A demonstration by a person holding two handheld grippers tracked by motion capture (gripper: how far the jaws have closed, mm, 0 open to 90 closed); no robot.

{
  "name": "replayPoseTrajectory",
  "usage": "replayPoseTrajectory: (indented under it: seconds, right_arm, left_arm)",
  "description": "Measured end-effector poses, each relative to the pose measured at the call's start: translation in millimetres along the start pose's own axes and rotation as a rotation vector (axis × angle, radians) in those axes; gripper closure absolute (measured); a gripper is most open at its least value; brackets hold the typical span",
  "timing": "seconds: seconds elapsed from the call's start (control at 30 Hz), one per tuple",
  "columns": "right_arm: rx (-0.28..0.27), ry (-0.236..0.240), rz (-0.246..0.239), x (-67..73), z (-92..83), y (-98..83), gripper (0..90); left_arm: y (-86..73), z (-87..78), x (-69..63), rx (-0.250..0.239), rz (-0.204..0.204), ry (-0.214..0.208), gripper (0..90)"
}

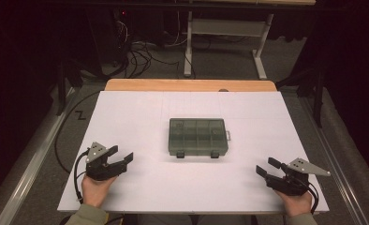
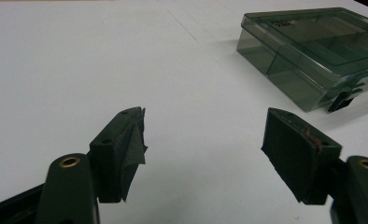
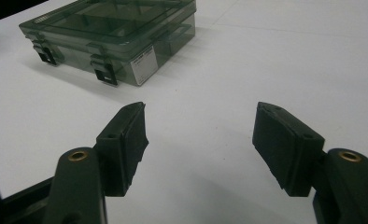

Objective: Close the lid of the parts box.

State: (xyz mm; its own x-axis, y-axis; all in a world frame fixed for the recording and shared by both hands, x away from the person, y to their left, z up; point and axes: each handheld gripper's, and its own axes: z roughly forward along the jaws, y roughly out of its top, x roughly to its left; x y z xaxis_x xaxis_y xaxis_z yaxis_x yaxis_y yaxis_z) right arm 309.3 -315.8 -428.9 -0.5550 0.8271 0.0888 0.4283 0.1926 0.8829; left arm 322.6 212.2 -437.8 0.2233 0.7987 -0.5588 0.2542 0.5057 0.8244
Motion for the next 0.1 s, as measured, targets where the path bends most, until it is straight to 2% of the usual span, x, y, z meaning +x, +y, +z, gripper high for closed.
replayPoseTrajectory:
  seconds: [0.1]
  right_arm:
    - [0.001, 0.003, 0.002, -0.6, 0.5, -0.1, 35.4]
  left_arm:
    - [-0.6, 0.4, -0.7, 0.002, 0.004, -0.004, 29.5]
